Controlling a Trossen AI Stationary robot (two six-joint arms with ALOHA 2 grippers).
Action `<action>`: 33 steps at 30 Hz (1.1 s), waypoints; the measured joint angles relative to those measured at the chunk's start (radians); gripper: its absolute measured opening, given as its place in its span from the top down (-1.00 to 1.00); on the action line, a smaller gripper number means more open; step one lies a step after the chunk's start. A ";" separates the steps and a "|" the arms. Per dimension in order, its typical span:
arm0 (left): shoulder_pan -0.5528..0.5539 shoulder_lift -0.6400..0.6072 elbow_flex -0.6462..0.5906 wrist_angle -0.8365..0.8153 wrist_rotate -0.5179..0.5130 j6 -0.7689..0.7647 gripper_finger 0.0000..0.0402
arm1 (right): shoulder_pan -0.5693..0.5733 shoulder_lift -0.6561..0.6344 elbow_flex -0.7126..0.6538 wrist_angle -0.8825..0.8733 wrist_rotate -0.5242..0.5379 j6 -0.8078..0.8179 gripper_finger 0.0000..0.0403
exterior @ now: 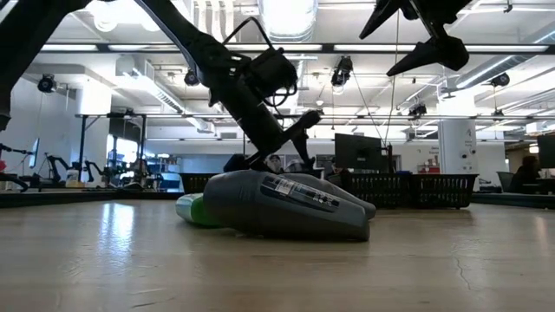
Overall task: Pick & Place Travel size toiletries
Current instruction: Put the roll-on into the center left black basket
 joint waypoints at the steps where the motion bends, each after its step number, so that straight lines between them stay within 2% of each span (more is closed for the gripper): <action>1: 0.000 0.000 0.000 -0.001 -0.011 0.000 -0.04 | 0.000 0.000 0.000 0.000 -0.001 -0.012 -0.80; 6: 0.000 0.000 0.000 -0.003 -0.047 -0.002 -0.09 | 0.000 -0.003 0.000 -0.002 -0.023 -0.033 -0.80; 12: -0.007 -0.006 0.000 0.001 -0.054 -0.036 -0.64 | 0.000 -0.008 0.000 -0.003 -0.026 -0.063 -0.81; 16: -0.018 -0.026 0.000 -0.009 -0.047 -0.036 -0.85 | 0.000 -0.011 0.000 -0.003 -0.030 -0.083 -0.80; 26: -0.108 -0.136 0.007 -0.019 -0.044 0.091 -0.89 | 0.000 -0.014 0.000 -0.005 -0.030 -0.131 -0.69; 33: -0.194 -0.168 0.005 -0.055 -0.044 0.203 -0.89 | 0.000 -0.014 0.000 -0.004 -0.030 -0.154 -0.64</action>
